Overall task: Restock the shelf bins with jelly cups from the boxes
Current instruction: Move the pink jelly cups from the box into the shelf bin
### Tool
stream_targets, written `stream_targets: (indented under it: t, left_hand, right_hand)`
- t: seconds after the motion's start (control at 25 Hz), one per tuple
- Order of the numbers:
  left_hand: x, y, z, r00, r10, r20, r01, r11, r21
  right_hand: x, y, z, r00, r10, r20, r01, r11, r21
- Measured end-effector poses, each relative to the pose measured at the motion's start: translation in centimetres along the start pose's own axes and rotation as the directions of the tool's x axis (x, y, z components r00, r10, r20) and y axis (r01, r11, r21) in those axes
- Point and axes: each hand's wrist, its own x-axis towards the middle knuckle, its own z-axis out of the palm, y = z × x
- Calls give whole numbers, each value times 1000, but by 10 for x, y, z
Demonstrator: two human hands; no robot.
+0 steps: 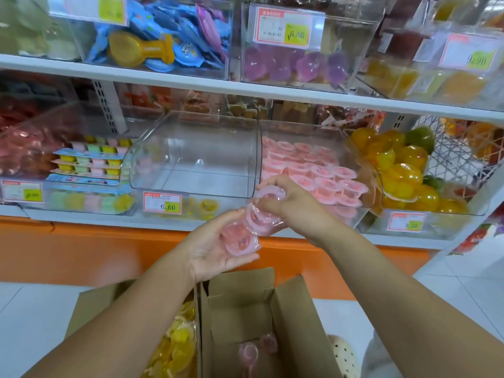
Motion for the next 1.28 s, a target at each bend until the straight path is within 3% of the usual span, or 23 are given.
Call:
stream_targets:
  t: [0.16, 0.36, 0.48, 0.56, 0.68, 0.76, 0.84, 0.92, 1.04, 1.16, 1.28]
  left_hand:
    - [12, 5, -8, 1000, 5, 14, -3, 993, -116]
    - [15, 13, -11, 998, 46, 50, -36, 983, -181]
    - [10, 13, -7, 996, 41, 84, -21, 975, -221]
    - [8, 14, -2, 993, 51, 103, -20, 961, -277]
    - [4, 20, 6, 991, 54, 119, -4, 922, -386]
    - [1, 22, 7, 992, 58, 112, -6, 909, -418]
    - [0, 22, 5, 994, 66, 85, -25, 912, -410]
    - [1, 21, 1, 996, 66, 58, -38, 919, -391]
    - [4, 20, -10, 998, 68, -11, -67, 915, -398]
    - [9, 23, -17, 996, 83, -26, -87, 919, -385]
    - [13, 20, -17, 998, 63, -17, -65, 923, -378]
  right_hand:
    - [17, -1, 3, 996, 80, -33, -76, 991, 112]
    - [30, -6, -6, 970, 122, 212, -184, 934, 305]
    - [32, -6, -11, 953, 149, 264, -213, 949, 233]
    - [31, -8, -12, 970, 141, 196, -163, 982, 99]
    - [41, -20, -34, 992, 101, -79, -87, 983, 164]
    - [67, -26, -66, 937, 42, -346, -23, 998, 58]
    - [96, -27, -94, 884, 30, -467, -115, 982, -153]
    - [123, -18, -107, 894, 97, -438, -227, 940, -255]
    - [151, 1, -106, 924, 217, -315, -306, 914, -268]
    - [163, 5, -104, 920, 236, -314, -345, 867, -359]
    - [162, -2, -105, 909, 294, -296, -382, 871, -308]
